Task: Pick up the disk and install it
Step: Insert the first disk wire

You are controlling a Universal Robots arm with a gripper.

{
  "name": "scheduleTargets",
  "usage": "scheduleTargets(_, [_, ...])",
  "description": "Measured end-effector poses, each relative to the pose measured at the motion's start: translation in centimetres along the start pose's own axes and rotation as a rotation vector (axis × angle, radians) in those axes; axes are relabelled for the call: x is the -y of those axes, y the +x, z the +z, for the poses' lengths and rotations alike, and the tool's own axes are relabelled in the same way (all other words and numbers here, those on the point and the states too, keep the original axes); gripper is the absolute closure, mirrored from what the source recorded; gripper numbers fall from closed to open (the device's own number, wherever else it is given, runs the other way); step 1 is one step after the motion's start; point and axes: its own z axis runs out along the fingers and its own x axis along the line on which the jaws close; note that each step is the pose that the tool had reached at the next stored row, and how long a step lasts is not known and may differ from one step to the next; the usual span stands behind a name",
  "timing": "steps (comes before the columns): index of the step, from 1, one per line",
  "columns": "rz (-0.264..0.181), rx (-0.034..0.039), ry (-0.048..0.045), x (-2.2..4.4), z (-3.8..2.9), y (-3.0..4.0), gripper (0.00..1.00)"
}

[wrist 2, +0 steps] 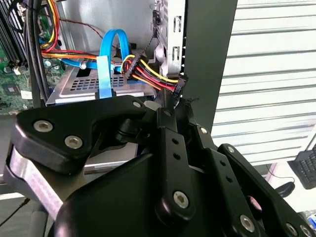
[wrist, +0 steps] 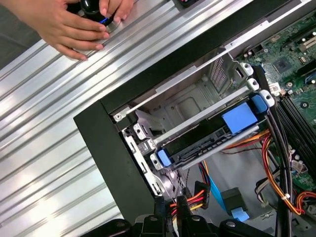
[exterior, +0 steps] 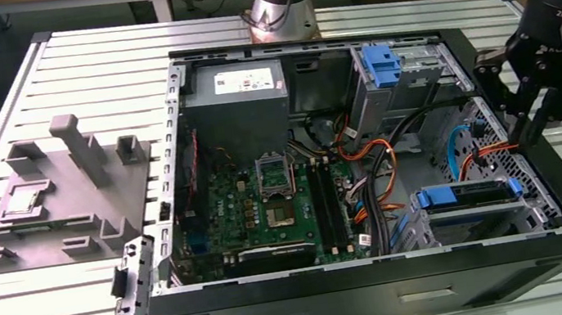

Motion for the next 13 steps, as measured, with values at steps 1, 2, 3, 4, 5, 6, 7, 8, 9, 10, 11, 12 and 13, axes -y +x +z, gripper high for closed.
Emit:
scheduleTargets(1, [-0.003, -0.0033, -0.0028, 0.04, 0.04, -0.03, 0.76])
scheduleTargets(2, [-0.006, -0.0069, -0.0062, 0.08, 0.08, -0.06, 0.76])
scheduleTargets(3, [-0.008, -0.0108, -0.0097, 0.12, 0.12, -0.09, 0.76])
scheduleTargets(4, [-0.01, -0.0145, -0.0128, 0.17, 0.16, -0.13, 0.76])
scheduleTargets(5, [-0.013, -0.0167, -0.015, 0.24, 0.19, -0.17, 0.76])
scheduleTargets(6, [-0.014, -0.0174, -0.0157, 0.3, 0.21, -0.21, 0.76])
scheduleTargets(7, [-0.015, -0.0178, -0.0159, 0.38, 0.23, -0.24, 0.76])
scheduleTargets(8, [-0.016, -0.0182, -0.0162, 0.48, 0.25, -0.28, 0.76])
scheduleTargets(9, [-0.017, -0.0185, -0.0165, 0.59, 0.27, -0.33, 0.76])
scheduleTargets(10, [-0.018, -0.0195, -0.018, 0.71, 0.3, -0.38, 0.76])
scheduleTargets(11, [-0.019, -0.0226, -0.0226, 0.83, 0.35, -0.42, 0.76])
scheduleTargets(12, [-0.02, -0.0262, -0.0282, 0.93, 0.41, -0.46, 0.76])
scheduleTargets(13, [-0.021, -0.031, -0.0347, 1.0, 0.47, -0.51, 0.76])
